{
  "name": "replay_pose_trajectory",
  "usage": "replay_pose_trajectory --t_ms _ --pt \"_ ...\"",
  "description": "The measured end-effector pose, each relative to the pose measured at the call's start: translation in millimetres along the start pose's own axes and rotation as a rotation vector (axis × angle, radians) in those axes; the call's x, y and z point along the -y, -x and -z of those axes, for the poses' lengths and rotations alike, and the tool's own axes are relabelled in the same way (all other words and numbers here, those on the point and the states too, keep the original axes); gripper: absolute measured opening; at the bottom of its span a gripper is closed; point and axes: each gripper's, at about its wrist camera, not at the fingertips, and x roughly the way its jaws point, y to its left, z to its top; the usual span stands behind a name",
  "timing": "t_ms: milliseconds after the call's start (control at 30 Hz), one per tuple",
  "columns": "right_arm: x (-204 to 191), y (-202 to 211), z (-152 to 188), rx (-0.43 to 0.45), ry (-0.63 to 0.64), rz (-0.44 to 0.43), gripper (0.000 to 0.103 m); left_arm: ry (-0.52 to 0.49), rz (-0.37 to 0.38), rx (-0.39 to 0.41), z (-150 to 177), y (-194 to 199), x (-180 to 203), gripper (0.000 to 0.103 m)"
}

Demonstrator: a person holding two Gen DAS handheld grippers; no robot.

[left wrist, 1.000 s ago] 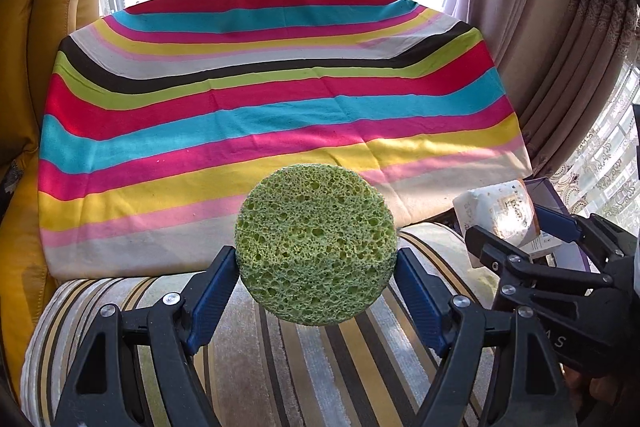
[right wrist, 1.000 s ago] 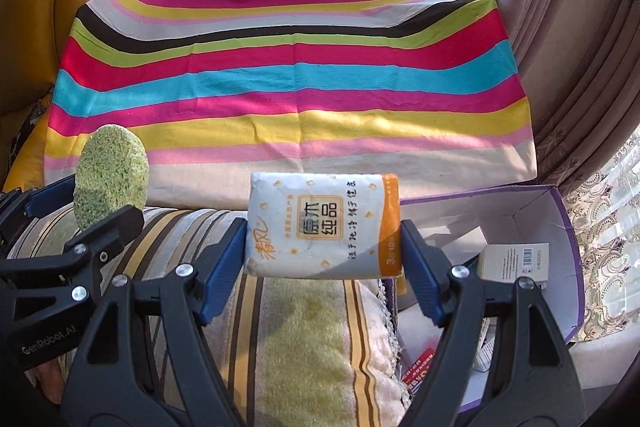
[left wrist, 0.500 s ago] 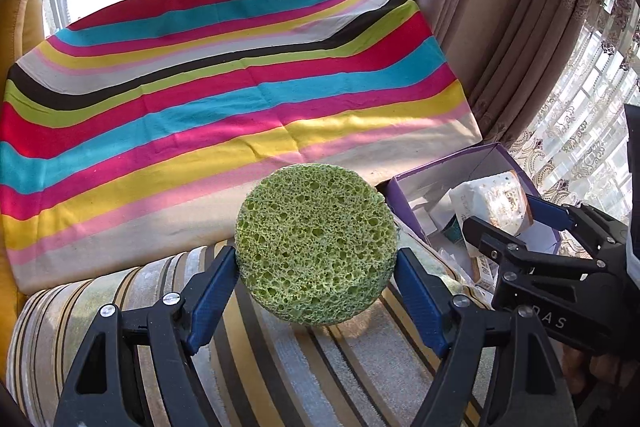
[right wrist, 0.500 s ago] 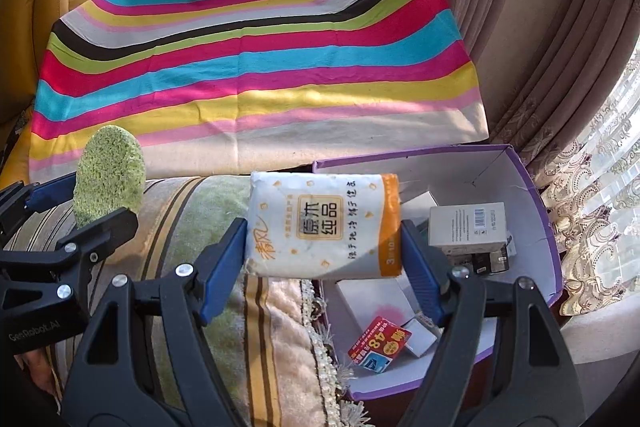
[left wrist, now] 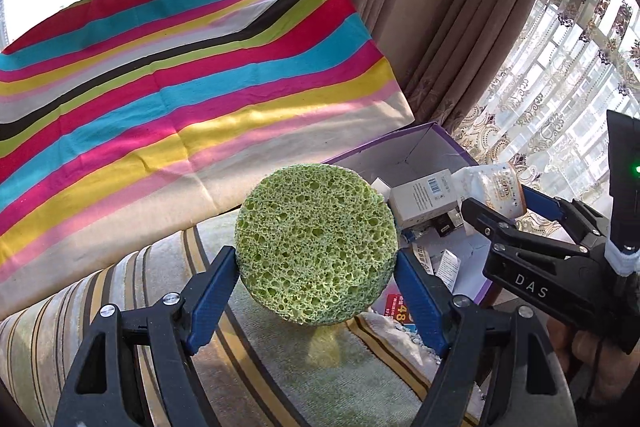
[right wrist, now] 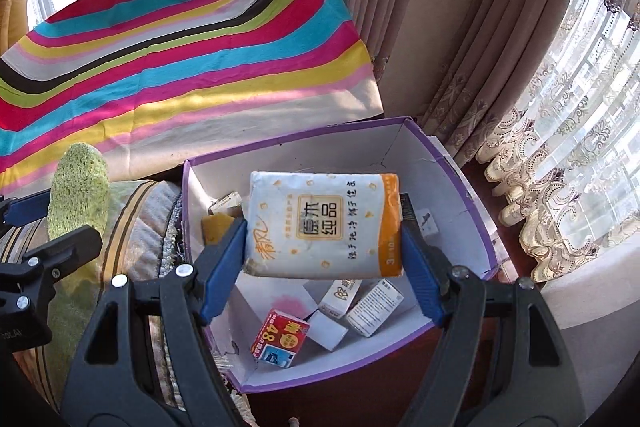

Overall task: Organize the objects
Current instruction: 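Carry the sponge and tissue pack over the purple-rimmed box, then open both tools to drop the items into the purple-rimmed box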

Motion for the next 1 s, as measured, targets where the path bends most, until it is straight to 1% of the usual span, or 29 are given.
replay_pose_trajectory --t_ms 267,500,633,733,867,1000 --pt "35.4 -4.5 -0.1 0.012 -0.041 0.097 0.077 -0.026 0.076 -0.048 -8.2 -23.1 32.8 0.079" --pt "55.3 -6.8 -0.9 0.012 -0.066 0.139 0.077 -0.023 0.128 -0.08 -16.2 -39.2 47.5 0.08" --pt "61.0 -8.7 -1.6 0.012 -0.081 0.145 0.078 0.006 0.162 -0.098 -20.1 -45.6 47.9 0.084" --pt "62.9 -9.6 -2.4 0.009 -0.085 0.14 0.082 0.024 0.164 -0.109 -19.1 -47.9 45.8 0.085" --pt "62.1 -6.8 -1.3 0.012 -0.092 0.133 0.084 0.067 0.18 -0.121 -16.1 -45.6 38.1 0.085" --pt "59.7 -2.0 0.9 0.005 -0.099 0.128 0.084 0.122 0.206 -0.151 -5.3 -39.8 30.0 0.085"
